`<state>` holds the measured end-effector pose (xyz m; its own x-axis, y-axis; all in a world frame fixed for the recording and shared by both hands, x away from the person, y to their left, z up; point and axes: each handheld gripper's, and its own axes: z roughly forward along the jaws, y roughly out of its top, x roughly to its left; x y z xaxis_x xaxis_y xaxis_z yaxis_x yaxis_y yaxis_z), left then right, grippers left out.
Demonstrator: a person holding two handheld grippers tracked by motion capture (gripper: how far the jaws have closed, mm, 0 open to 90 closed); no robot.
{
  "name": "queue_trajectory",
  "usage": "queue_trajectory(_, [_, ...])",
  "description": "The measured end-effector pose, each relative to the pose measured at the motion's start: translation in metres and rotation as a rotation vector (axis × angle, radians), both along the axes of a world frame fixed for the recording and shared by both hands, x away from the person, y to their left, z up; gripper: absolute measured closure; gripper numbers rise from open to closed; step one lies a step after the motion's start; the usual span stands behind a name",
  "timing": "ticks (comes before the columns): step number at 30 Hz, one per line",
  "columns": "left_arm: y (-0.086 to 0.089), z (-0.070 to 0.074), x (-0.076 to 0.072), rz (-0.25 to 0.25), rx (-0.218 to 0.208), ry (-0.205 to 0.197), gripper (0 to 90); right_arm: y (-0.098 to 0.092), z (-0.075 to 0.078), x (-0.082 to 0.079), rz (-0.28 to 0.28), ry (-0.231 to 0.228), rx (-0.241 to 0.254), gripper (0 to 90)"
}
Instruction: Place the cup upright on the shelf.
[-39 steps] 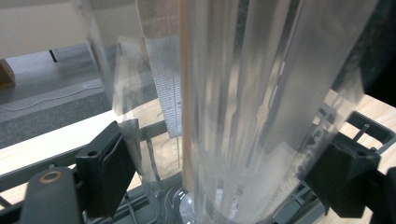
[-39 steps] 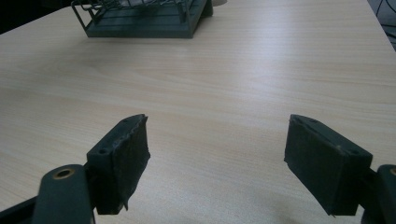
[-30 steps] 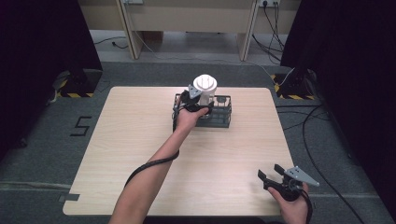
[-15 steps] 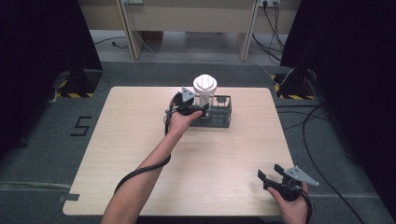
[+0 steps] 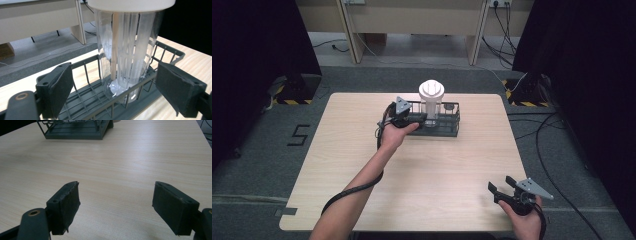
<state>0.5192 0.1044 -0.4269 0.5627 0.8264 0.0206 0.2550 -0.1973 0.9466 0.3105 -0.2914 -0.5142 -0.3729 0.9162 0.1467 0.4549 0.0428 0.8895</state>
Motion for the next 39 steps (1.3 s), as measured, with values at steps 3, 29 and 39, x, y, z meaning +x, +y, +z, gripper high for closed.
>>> queue_trajectory(3, [0.005, 0.000, -0.005, -0.008, -0.002, -0.001, 14.4, 0.000, 0.000, 0.000, -0.001, 0.001, 0.000, 22.2])
queue_trajectory(29, [0.059, -0.001, -0.057, -0.002, 0.006, -0.024, 14.6, 0.000, 0.000, 0.000, -0.004, 0.002, 0.000, 22.2])
queue_trajectory(39, [0.085, -0.007, -0.084, 0.013, -0.006, -0.035, 14.6, 0.001, 0.000, 0.000, -0.005, 0.005, -0.002, 22.3])
